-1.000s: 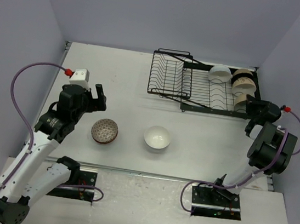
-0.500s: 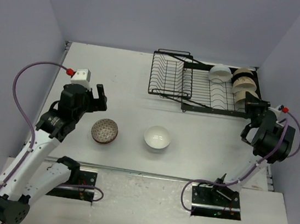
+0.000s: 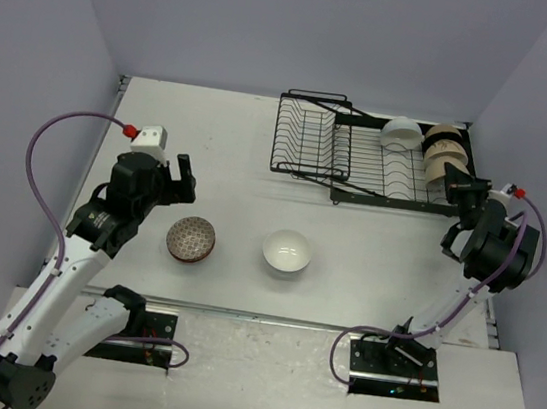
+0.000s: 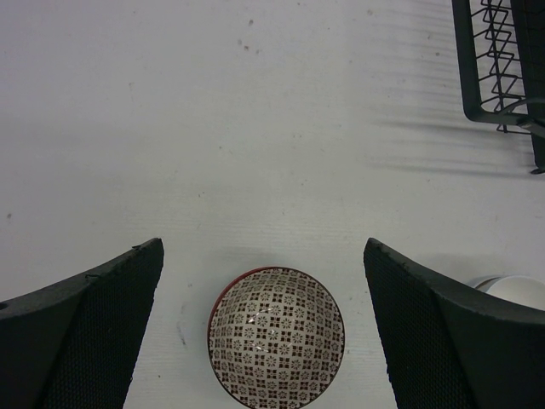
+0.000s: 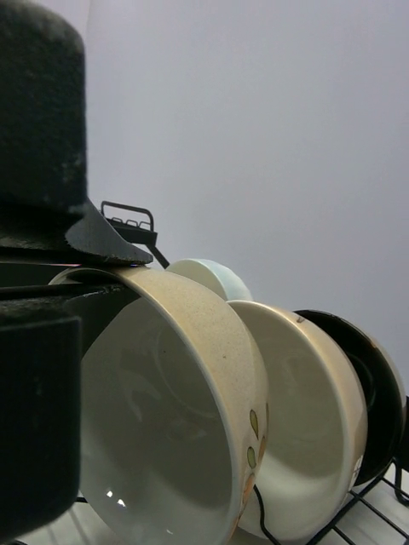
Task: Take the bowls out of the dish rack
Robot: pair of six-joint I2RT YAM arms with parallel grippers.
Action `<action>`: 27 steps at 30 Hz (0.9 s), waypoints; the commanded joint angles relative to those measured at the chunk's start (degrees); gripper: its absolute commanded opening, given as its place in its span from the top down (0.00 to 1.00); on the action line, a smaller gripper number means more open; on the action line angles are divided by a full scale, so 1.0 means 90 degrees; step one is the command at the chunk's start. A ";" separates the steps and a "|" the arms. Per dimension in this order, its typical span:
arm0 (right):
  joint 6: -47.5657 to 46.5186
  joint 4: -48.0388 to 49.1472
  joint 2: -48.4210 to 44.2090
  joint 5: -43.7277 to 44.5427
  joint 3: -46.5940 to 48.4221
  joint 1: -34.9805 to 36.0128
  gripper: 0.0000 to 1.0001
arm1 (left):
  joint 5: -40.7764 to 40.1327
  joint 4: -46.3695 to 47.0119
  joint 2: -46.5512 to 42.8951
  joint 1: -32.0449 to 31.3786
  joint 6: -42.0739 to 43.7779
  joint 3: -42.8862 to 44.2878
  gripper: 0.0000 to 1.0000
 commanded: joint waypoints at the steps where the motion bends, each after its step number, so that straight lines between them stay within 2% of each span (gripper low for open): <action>1: 0.0044 0.2077 -0.0347 -0.0567 0.0306 0.0002 1.00 | 0.0103 0.0158 0.0002 0.0075 0.0150 0.0092 0.00; 13: 0.0229 0.2068 -0.1129 -0.1426 0.0501 0.0041 1.00 | 0.0269 0.0217 -0.0018 0.0134 0.0198 0.0072 0.00; 20: 0.0522 0.1835 -0.1812 -0.1856 0.0599 0.0528 1.00 | 0.0279 0.0256 -0.0067 0.0154 0.0208 0.0053 0.00; 23: -0.0031 0.0791 -0.2192 -0.2197 0.0716 0.0995 1.00 | 0.0289 0.0256 -0.0086 0.0163 0.0218 0.0062 0.00; 25: -0.0627 -0.0671 -0.2758 -0.2422 0.0833 0.1289 1.00 | 0.0308 0.0275 -0.0105 0.0173 0.0218 0.0072 0.00; 26: -0.1375 -0.1218 -0.2992 -0.2442 0.0911 0.1639 1.00 | 0.0308 0.0285 -0.0115 0.0173 0.0218 0.0082 0.00; 27: -0.1798 -0.2403 -0.3488 -0.2423 0.0970 0.1846 1.00 | 0.0308 0.0285 -0.0125 0.0183 0.0208 0.0101 0.00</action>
